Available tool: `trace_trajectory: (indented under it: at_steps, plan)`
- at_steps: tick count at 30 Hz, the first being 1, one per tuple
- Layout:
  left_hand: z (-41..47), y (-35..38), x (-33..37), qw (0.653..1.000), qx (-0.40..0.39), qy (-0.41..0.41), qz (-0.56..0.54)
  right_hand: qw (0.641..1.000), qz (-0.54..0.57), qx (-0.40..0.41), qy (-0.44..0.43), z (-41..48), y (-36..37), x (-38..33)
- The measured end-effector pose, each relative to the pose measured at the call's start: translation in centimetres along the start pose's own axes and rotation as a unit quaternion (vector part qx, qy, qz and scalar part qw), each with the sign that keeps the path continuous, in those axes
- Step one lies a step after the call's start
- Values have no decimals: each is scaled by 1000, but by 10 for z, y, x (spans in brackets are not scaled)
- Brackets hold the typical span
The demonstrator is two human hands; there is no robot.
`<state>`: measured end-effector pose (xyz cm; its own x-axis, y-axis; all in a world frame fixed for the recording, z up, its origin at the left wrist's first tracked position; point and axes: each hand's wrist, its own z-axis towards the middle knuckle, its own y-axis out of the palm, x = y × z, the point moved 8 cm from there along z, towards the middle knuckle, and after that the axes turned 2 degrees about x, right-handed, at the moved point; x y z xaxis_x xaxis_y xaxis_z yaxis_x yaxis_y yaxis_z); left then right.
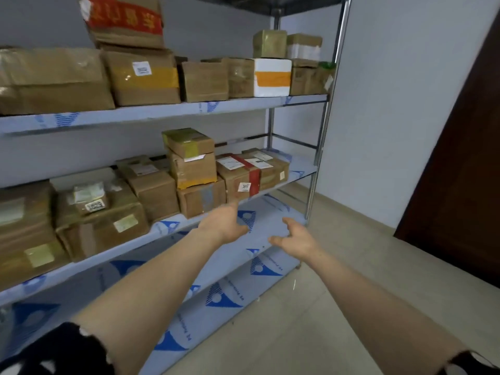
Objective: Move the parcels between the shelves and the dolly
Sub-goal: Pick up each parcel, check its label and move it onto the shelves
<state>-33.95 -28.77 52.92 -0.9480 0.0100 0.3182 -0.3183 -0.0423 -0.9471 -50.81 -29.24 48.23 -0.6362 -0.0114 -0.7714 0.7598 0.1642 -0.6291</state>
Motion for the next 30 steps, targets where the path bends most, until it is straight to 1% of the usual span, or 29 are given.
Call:
trace_trajectory:
  at_steps: [5,8,12,15,18,23,27,30]
  plan:
    - [116,38,61,1000,4,4,22,1000,25,-2,-5,101,-64,52]
    - [182,62,98,1000,-12,-7,26,1000,19,-15,7,158,-110,88]
    - [256,78,126,999,-18,-20,41,999,32,-21,20,230,-154,121]
    - [304,80,128,996,-5,-33,77,999,41,-34,10,279,-162,126]
    - [351,83,125,993,-2,-48,104,999,19,-38,-6,327,-163,127]
    - [433,97,118,986,27,-32,159,998,-20,-55,-27,419,-162,124]
    - [504,115,110,975,-4,-32,222,997,-19,-56,-40,499,-159,111]
    - [540,140,100,953,-78,-43,288,996,-29,-78,-32,546,-147,109]
